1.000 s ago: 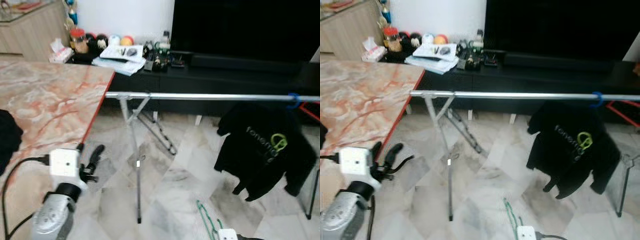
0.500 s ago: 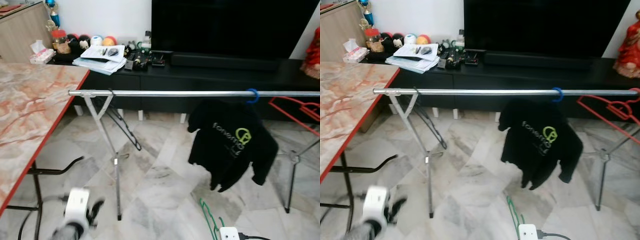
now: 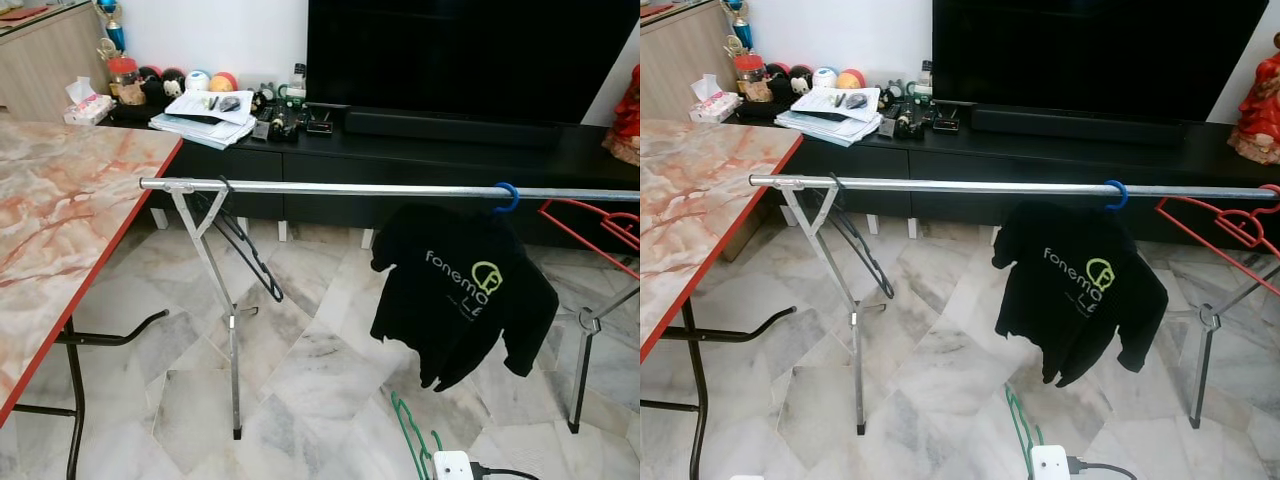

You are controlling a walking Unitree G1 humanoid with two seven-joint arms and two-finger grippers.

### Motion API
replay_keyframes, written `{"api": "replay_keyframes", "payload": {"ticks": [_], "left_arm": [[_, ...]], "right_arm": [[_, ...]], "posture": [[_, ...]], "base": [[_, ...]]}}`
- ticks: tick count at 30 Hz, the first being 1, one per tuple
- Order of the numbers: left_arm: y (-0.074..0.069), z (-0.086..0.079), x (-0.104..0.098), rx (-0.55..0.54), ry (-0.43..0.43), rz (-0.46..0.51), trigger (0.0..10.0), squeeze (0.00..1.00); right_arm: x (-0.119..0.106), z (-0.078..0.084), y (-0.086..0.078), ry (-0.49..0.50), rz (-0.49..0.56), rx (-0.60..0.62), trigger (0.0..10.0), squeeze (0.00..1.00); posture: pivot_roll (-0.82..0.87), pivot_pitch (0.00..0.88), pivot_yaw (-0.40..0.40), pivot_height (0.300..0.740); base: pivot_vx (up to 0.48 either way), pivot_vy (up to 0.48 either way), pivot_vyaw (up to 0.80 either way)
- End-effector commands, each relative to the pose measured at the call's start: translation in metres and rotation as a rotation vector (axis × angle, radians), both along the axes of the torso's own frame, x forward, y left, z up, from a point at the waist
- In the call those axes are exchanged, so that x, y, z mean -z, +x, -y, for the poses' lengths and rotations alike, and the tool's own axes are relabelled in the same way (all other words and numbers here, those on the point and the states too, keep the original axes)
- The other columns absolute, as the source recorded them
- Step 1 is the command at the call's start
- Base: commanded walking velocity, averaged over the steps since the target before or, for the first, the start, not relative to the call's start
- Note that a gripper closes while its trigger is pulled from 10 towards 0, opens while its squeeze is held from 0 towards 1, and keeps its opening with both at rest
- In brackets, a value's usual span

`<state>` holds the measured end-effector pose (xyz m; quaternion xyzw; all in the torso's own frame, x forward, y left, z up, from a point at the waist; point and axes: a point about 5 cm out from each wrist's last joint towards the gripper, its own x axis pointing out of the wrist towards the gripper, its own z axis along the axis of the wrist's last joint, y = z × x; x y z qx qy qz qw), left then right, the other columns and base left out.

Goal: Hang hanger

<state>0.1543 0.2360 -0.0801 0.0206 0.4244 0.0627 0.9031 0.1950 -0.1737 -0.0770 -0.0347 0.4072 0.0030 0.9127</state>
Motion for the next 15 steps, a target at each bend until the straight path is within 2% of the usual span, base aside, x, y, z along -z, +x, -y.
{"api": "replay_keyframes", "payload": {"ticks": [1, 6, 11, 15], "left_arm": [[-0.0057, 0.0019, 0.0037, -0.027, -0.013, -0.011, 10.0, 0.00], [-0.0061, 0.0024, 0.0048, -0.027, -0.017, -0.019, 10.0, 0.00], [-0.0087, 0.0044, 0.0071, -0.021, -0.024, -0.032, 10.0, 0.00], [-0.0135, 0.0063, 0.0098, -0.018, -0.026, -0.050, 10.0, 0.00]], "right_arm": [[-0.0033, -0.0022, 0.0056, 0.017, 0.030, 0.004, 10.0, 0.00], [-0.0054, -0.0053, 0.0099, 0.017, 0.039, -0.021, 10.0, 0.00], [-0.0057, -0.0049, 0.0099, 0.005, 0.046, -0.028, 10.0, 0.00], [-0.0048, -0.0029, 0.0082, 0.009, 0.041, 0.001, 10.0, 0.00]], "posture": [[0.08, 0.049, -0.046, 0.740], [0.08, 0.040, -0.046, 0.740], [0.08, 0.029, -0.043, 0.740], [0.08, 0.022, -0.038, 0.740]], "base": [[0.277, 0.000, 0.00], [0.296, 0.000, 0.00], [0.296, 0.000, 0.70], [0.298, 0.000, 0.00]]}}
